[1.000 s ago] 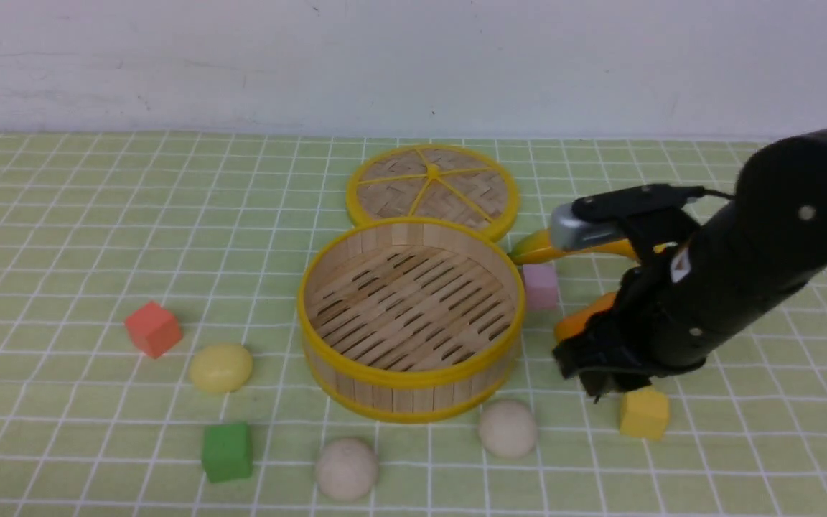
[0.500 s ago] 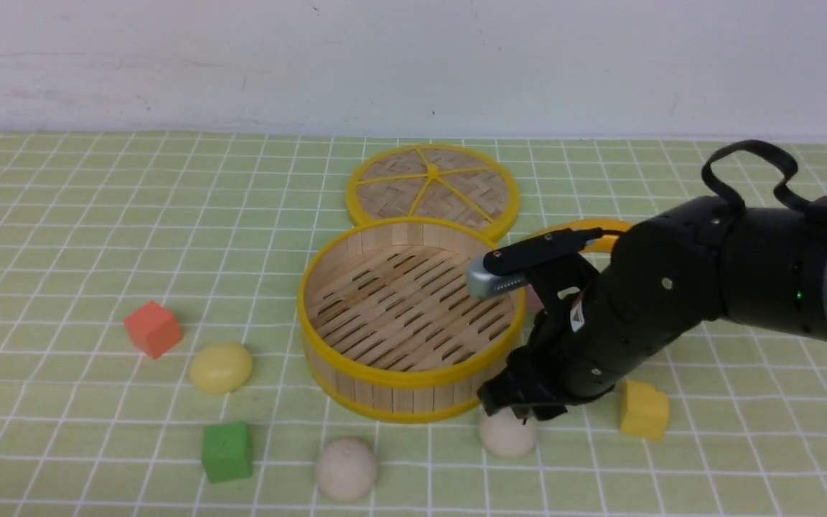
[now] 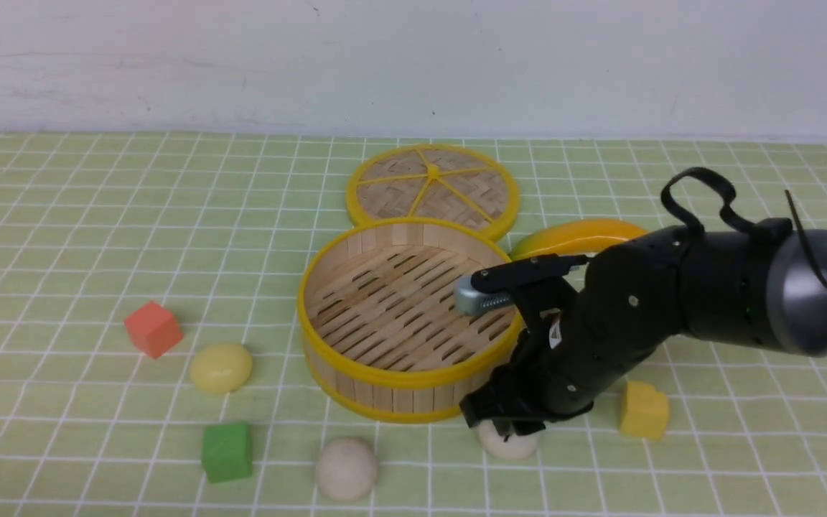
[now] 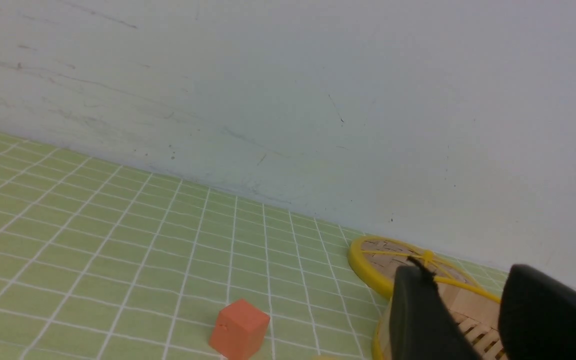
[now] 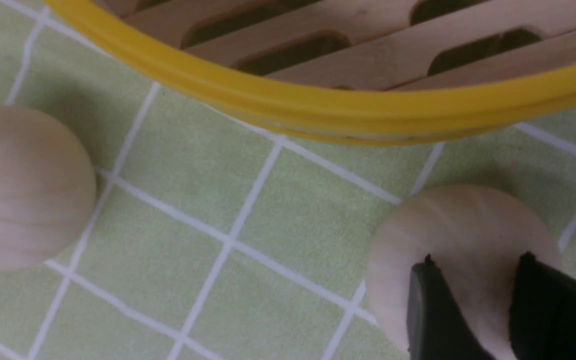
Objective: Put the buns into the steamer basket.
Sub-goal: Use the right arm to grab a steamed stuffed bun, then use the right arm to put the steamed stuffed bun into the steamer
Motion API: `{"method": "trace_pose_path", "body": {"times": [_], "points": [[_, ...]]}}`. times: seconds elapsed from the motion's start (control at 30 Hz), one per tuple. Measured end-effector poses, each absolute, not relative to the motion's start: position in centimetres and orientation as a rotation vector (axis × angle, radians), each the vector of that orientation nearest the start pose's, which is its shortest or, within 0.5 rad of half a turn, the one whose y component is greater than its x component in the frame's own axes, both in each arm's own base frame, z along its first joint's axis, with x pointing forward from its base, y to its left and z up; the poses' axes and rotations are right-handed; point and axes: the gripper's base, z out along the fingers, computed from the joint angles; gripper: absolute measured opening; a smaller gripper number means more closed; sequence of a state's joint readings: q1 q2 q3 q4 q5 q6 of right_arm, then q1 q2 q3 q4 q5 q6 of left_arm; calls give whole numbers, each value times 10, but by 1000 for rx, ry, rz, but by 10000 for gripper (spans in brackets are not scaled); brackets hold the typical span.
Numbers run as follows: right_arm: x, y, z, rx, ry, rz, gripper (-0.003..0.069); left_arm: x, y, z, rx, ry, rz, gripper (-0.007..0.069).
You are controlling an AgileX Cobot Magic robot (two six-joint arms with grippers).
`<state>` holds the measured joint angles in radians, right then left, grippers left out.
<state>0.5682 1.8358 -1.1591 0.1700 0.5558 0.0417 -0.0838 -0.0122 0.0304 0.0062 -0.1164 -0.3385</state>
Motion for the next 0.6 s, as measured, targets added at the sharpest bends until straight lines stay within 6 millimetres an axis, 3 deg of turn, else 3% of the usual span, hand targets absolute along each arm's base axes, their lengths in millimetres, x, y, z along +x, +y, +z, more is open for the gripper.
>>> {"method": "trace_pose_path", "body": {"times": [0.2,0.3,0.33,0.37,0.53,0.6], "points": [[308,206,182,-548,2696,337,206,55,-5,214,-172,1383,-348,239],[307,206,181,-551,2704,335,83,55,-5,214,-172,1383,-348,239],[307,206,181,-551,2704,335,83,55,-5,214,-172,1383,-348,239],[307,206,182,-551,2705,335,16,55,-5,214,-172,1383,-348,239],[305,205,185,-554,2710,335,1,55,-5,214,-172,1383,-348,239],[301,203,195,-560,2708,340,1,55,-5,214,-172,1383,-348,239]]}}
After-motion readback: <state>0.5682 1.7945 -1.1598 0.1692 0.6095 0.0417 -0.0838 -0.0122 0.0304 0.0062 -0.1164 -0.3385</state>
